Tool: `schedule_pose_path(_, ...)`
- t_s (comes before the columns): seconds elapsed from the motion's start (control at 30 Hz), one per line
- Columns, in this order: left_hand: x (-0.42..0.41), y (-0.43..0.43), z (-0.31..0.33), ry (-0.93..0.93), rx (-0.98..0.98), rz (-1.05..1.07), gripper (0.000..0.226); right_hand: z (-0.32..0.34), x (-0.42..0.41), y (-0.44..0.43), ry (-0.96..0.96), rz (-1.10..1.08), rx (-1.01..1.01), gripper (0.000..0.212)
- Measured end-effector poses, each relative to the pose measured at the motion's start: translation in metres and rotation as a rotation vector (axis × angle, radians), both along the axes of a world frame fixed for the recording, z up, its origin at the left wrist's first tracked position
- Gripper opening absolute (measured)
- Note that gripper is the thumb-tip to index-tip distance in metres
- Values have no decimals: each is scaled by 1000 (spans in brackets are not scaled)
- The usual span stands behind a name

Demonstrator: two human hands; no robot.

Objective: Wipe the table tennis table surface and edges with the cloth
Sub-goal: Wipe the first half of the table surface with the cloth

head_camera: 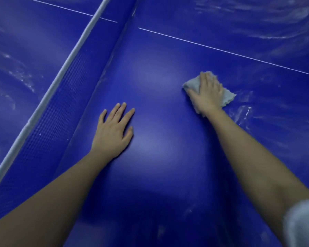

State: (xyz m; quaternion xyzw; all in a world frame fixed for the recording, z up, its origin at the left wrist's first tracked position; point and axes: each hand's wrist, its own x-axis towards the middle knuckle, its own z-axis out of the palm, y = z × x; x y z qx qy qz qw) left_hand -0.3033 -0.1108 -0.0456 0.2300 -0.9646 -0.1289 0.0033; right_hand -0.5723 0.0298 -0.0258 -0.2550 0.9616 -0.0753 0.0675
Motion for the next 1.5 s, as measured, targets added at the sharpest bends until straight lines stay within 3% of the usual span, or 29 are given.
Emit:
schedule_pose_path(0.07,0,0,2,-7,8,-2,64,-8,17,-7,48,23,0,72)
schedule_pose_path(0.2,-1,-1,2,-4,-7,3,62,-24,138,6,139,636,-94,72)
schedule_pose_path(0.27,-2,-2,0,-3,-8,-3,60,-23,126,8,98,746,-70,70)
schedule_pose_path(0.33,-1,-2,-1,-2,-11,-9,58,-22,63,-3,126,633,-50,65)
schedule_pose_path(0.47,0,-2,0,-2,-7,-3,58,-13,-79,10,140,-84,-31,60)
schedule_pose_path(0.53,-1,-2,1,-1,-1,-4,58,-12,-98,19,75,-386,-42,64)
schedule_pose_path(0.57,-1,-2,2,-1,-3,-5,58,-16,-89,14,99,-416,-18,64)
schedule_pose_path(0.63,-1,-1,1,0,-13,-11,58,-24,-52,-7,222,-130,-57,62)
schedule_pose_path(0.7,-1,-2,1,4,-18,-16,57,-29,-12,-21,140,388,-55,64)
schedule_pose_path(0.77,-2,-3,0,5,-20,-22,57,-24,-32,-16,99,594,-31,63)
schedule_pose_path(0.83,-2,-4,-1,4,-22,-24,56,-16,-86,0,181,388,-55,53)
schedule_pose_path(0.9,-2,-4,-2,5,-25,-21,56,-12,-144,33,245,-9,-64,48)
schedule_pose_path(0.97,-2,-4,-3,6,-33,-19,56,-9,-177,69,199,-374,3,56)
schedule_pose_path(1.03,-3,-5,-4,2,-39,-22,56,-10,-174,74,131,-529,27,60)
schedule_pose_path(1.1,-2,-6,-5,-3,-43,-23,56,-12,-143,58,194,-362,41,56)
schedule_pose_path(1.2,-1,-9,-10,-17,-49,-21,56,-24,-72,36,174,313,-17,55)
schedule_pose_path(1.27,-1,-10,-11,-31,-53,-23,56,-22,-60,41,81,536,12,63)
schedule_pose_path(1.33,-1,-11,-13,-36,-54,-19,57,-13,-100,56,120,355,-30,63)
schedule_pose_path(1.43,-2,-10,-14,-26,-52,-6,57,-6,-158,98,92,-132,-36,56)
schedule_pose_path(1.5,-1,-11,-14,-24,-48,-10,57,-9,-147,110,38,-223,-26,56)
